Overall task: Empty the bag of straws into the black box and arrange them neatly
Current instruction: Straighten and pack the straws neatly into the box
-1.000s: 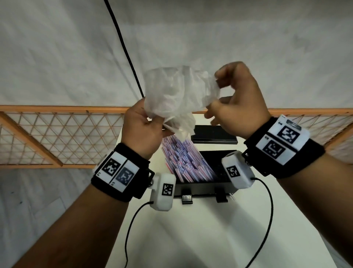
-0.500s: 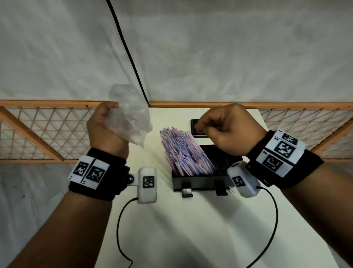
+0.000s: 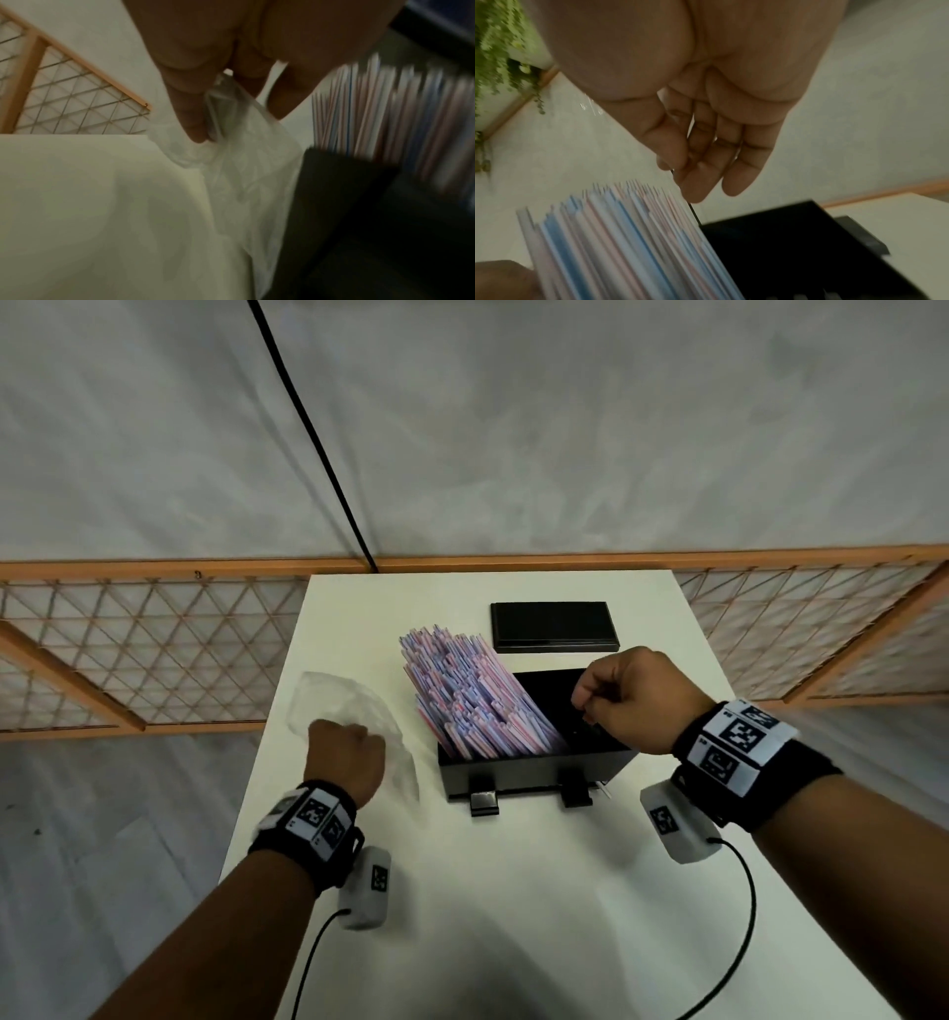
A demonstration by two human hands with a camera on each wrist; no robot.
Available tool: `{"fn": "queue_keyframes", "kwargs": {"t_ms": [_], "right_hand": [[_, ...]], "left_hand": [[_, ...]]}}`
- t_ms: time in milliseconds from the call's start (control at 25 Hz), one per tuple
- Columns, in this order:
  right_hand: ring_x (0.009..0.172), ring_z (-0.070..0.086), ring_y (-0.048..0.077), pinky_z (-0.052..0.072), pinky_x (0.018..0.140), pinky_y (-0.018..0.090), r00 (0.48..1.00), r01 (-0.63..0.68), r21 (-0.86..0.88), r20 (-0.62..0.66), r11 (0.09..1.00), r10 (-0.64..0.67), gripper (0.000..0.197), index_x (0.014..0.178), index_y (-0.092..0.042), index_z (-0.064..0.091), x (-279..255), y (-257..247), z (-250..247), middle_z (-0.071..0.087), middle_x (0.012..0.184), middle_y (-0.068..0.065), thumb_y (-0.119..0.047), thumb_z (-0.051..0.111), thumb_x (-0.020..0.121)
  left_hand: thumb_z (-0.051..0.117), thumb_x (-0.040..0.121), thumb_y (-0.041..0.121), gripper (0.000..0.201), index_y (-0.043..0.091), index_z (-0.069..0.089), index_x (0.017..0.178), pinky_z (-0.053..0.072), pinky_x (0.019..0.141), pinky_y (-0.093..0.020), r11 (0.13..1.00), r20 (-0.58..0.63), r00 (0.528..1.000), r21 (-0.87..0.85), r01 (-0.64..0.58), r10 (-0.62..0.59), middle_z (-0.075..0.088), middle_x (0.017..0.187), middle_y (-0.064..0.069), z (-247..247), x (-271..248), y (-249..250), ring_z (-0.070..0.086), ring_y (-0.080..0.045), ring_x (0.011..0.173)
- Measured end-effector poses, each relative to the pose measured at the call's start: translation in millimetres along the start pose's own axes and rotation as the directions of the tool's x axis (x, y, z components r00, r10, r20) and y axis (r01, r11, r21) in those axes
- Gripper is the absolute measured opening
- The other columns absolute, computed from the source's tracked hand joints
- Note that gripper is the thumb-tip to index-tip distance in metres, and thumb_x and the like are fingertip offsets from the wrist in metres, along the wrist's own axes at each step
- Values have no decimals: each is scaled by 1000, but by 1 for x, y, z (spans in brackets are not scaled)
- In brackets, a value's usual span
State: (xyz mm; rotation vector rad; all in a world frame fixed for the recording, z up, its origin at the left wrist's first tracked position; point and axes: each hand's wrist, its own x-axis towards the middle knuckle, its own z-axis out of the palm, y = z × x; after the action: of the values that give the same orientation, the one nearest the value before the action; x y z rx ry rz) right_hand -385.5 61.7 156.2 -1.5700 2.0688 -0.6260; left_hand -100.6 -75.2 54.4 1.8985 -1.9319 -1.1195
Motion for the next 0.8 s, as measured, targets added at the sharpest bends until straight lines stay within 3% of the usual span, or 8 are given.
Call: {"fn": "queue_keyframes", "kwargs": {"t_ms": [80, 120, 200, 280, 440, 560, 680, 800], "right_hand": [[60, 58, -8, 39, 58, 0, 999, -19, -36, 32, 999, 20, 27, 77, -25, 73, -1, 9, 10, 64, 67, -21, -1, 62, 80], [61, 58, -6, 38, 57, 0, 999, -30, -55, 40, 998, 32, 26, 78, -25, 72, -1, 14, 14, 63, 68, -22, -2, 62, 81], [66, 57, 2, 36, 58, 1, 997, -53, -91, 55, 994, 58, 25, 78, -26, 72, -2, 24, 21, 63, 71, -19, -3, 62, 81], [69, 57, 6, 34, 59, 3, 993, -86, -114, 74, 990, 94, 25, 78, -27, 70, -2, 31, 24, 63, 73, -17, -4, 62, 81], [72, 55, 7, 34, 58, 6, 979, -176, -128, 78, 976, 187, 17, 83, -26, 67, 7, 39, 27, 56, 72, -20, -10, 63, 84], [89, 62, 18, 46, 73, 21, 951, -235, -225, 150, 946, 271, 16, 97, -22, 69, 23, 39, 34, 63, 89, -7, -20, 69, 82], [93, 66, 25, 53, 75, 29, 922, -232, -373, 210, 898, 325, 25, 102, -16, 71, 42, 34, 46, 70, 98, 3, -20, 69, 78], [84, 69, 28, 58, 75, 31, 881, -250, -456, 258, 854, 396, 24, 96, -15, 72, 59, 32, 56, 72, 91, 6, -18, 62, 74]], "left_hand": [[57, 94, 12, 42, -3, 57, 134, 35, 107, -30, 955, 66, 995, 281, -95, 79, 46, 140, -22, 16, -3, -13, 53, -37, 124], [58, 92, 7, 44, 1, 56, 136, 37, 101, -28, 923, 94, 987, 351, -158, 133, 45, 138, -19, 24, -5, -18, 54, -35, 122], [61, 88, 3, 42, 4, 54, 129, 38, 83, -26, 906, 109, 979, 374, -201, 172, 50, 129, -17, 36, -13, -24, 57, -34, 113], [63, 87, 9, 34, 8, 51, 119, 36, 76, -26, 901, 124, 982, 394, -183, 145, 58, 118, -13, 42, -16, -32, 59, -31, 107], [68, 89, 26, 33, 12, 63, 118, 47, 86, -29, 813, 200, 977, 554, -179, 79, 57, 122, -9, 40, -19, -40, 62, -28, 108], [73, 84, 25, 42, 9, 60, 121, 46, 81, -27, 889, 117, 974, 399, -225, 194, 49, 121, -8, 36, -23, -29, 59, -23, 93], [80, 76, 20, 40, 22, 55, 107, 39, 66, -21, 947, 107, 950, 104, -305, 294, 60, 91, 2, 27, -35, -2, 54, -13, 71], [79, 74, 25, 35, 17, 55, 98, 42, 50, -26, 948, 204, 967, -307, -88, 156, 64, 71, -5, 25, -40, 26, 58, -19, 53]]}}
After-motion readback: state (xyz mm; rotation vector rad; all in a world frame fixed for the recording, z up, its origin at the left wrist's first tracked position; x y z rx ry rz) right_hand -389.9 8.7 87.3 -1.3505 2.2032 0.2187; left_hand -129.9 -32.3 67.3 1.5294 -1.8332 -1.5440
